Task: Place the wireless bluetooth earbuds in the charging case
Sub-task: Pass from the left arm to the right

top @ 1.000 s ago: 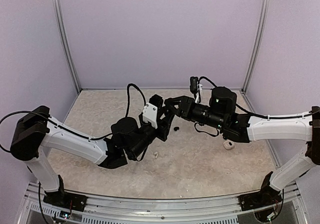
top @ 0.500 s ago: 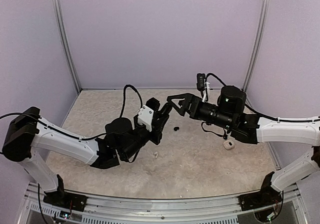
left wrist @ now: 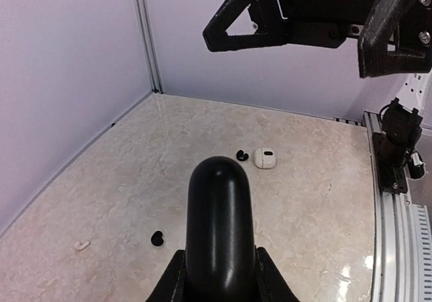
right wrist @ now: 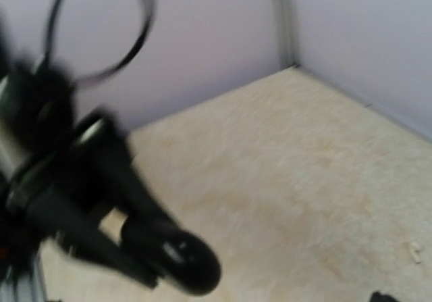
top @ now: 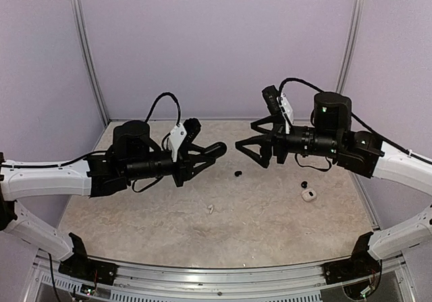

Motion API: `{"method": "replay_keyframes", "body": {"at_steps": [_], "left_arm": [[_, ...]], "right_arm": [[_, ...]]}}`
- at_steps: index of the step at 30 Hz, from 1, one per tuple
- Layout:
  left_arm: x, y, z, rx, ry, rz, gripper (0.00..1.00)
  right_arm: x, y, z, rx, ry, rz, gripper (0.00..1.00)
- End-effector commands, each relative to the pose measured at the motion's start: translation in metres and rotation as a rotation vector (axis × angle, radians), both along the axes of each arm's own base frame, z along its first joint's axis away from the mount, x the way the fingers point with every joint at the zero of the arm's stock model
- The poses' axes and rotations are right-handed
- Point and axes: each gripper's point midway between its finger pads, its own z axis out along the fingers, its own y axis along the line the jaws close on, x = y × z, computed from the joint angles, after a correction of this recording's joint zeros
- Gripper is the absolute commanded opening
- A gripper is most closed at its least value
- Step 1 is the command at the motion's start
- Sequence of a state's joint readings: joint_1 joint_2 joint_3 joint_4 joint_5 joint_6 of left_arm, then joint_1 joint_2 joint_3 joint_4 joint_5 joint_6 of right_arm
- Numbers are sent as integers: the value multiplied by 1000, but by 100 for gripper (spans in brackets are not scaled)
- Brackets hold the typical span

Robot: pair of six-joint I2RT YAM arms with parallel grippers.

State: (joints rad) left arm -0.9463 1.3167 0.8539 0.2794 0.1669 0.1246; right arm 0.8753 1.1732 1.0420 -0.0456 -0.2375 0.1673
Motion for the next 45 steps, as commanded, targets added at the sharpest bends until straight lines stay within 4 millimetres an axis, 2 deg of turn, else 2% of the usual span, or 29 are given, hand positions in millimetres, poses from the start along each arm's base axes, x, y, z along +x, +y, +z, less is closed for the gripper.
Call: {"method": "replay_keyframes", "body": {"at_steps": [1, 6, 16, 21, 40, 45], "left_arm": [[-34, -4, 1, 62, 105, -220, 12], [-48, -5, -6, 112, 181, -307, 12], [-62, -12, -6, 126, 222, -408, 12], [-64, -18, -10, 141, 237, -434, 12], [-69, -29, -8, 140, 230, -469, 12], [-68, -30, -7, 142, 226, -466, 12]], "right_arm": [[-33, 7, -17, -179, -42, 235, 96], [-46, 18, -42, -312, 29, 358, 79], [-59, 23, -53, -425, 32, 435, 64], [-66, 28, -58, -423, 45, 477, 57], [-79, 41, -75, -433, 77, 549, 45], [-76, 41, -74, -434, 71, 537, 37]]}}
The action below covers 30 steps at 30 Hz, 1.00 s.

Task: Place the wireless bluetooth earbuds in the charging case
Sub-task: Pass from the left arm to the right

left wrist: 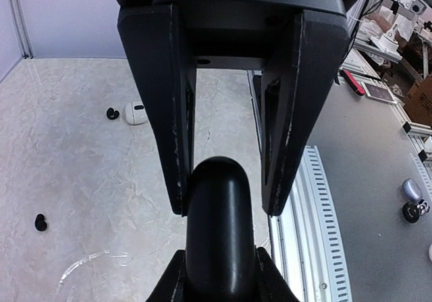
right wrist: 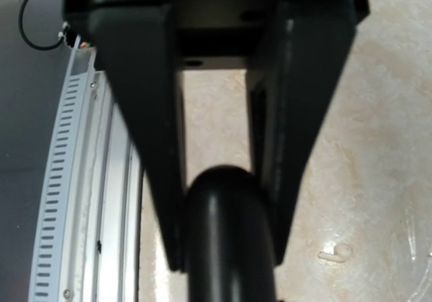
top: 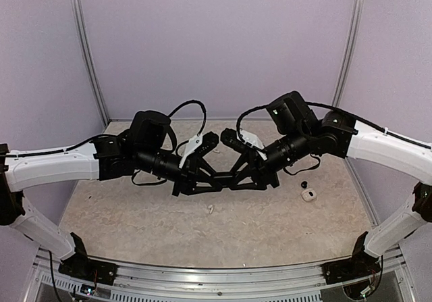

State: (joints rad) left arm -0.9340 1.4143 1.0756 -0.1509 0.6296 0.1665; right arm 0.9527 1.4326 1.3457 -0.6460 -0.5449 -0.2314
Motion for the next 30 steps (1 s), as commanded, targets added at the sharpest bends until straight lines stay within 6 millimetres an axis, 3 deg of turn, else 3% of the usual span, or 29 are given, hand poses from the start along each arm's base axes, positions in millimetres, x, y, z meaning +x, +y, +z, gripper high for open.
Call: {"method": "replay_keyframes", "body": {"at_steps": [1, 4, 8, 15, 22, 26, 30], "left_arm": [[-1, -7, 13, -30, -30, -25, 12], [1, -6, 12, -34, -38, -12, 16], [9, 1, 11, -51, -55, 44, 37], [15, 29, 50, -243, -135, 136, 52], [0, 52, 95, -470, -219, 162, 54], [-7, 50, 110, -541, -196, 148, 53], [-16, 39, 112, -552, -189, 121, 52]], "right_arm": [[-4, 4, 2, 2, -4, 23, 34], [-3, 4, 3, 9, -6, 18, 22], [-2, 4, 15, 50, -28, 6, 16], [5, 5, 56, 210, -92, -31, 14], [1, 4, 97, 443, -122, -52, 13], [-6, 1, 108, 523, -127, -30, 14], [-9, 2, 106, 537, -126, -7, 14]]}}
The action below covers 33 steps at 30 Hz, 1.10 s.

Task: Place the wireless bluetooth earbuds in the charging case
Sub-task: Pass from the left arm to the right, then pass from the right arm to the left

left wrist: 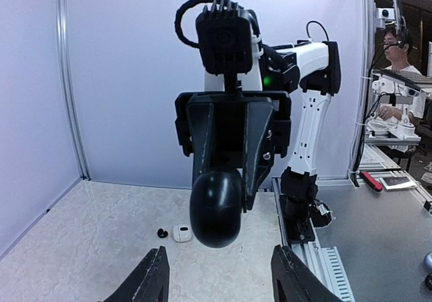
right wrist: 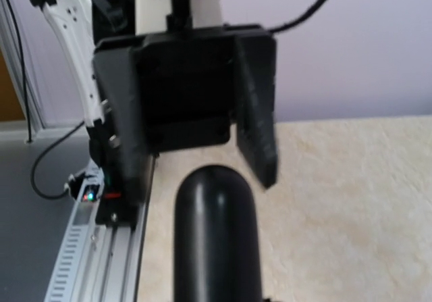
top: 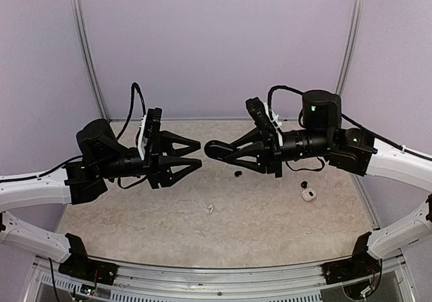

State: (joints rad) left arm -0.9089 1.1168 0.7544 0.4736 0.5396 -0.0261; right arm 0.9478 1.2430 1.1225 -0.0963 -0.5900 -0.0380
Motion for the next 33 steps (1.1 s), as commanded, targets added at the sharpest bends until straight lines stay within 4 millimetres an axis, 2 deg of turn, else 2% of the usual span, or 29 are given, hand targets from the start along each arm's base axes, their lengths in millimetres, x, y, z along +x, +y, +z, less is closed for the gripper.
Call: {"method": "replay_keyframes", "body": {"at_steps": [1, 8, 23, 33], "left_arm": [[-12, -11, 16, -64, -15, -37, 52], [-17, -26, 13, -53, -2, -65, 46], [-11, -34, 18, -78, 7, -10, 34], [-12, -37, 19, -89, 9, -12, 34]], "right_arm": [[-7, -1, 25, 105, -32, 40, 14], [-11, -2, 27, 118, -38, 59, 13], [-14, 2, 21, 105, -6, 71, 13], [-16, 5, 16, 97, 2, 86, 13]]}}
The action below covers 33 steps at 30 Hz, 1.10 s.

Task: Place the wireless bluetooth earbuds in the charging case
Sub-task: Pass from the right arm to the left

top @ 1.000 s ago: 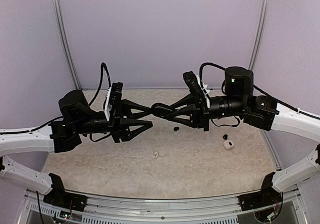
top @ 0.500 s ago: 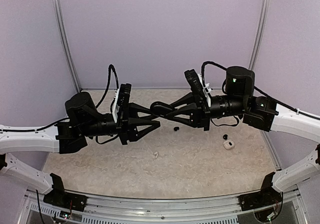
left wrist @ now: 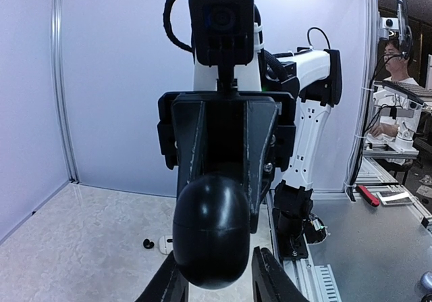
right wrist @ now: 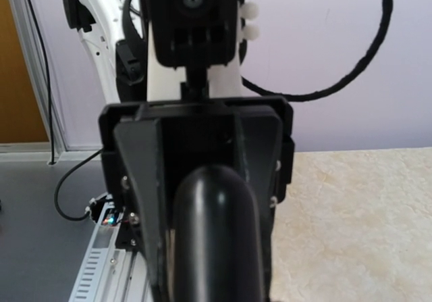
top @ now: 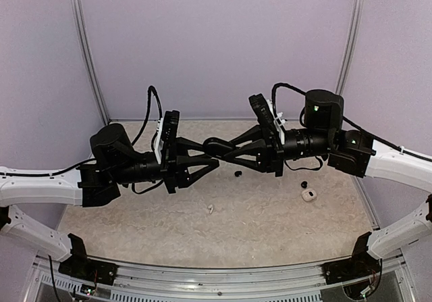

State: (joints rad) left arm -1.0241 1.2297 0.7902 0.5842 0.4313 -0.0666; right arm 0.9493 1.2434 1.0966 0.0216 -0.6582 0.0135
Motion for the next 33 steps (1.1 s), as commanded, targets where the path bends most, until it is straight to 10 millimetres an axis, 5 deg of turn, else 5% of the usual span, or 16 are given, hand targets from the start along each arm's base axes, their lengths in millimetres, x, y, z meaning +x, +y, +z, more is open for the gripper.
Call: {"method": "replay_keyframes", "body": {"at_steps": [1, 33], "left_arm": [[-1, -3, 18, -47, -23, -1, 34], [-2, -3, 21, -50, -16, -4, 43]], "right_arm": [[-6, 1, 2, 16, -6, 25, 13], [-6, 3, -9, -19, -22, 32, 13]]}}
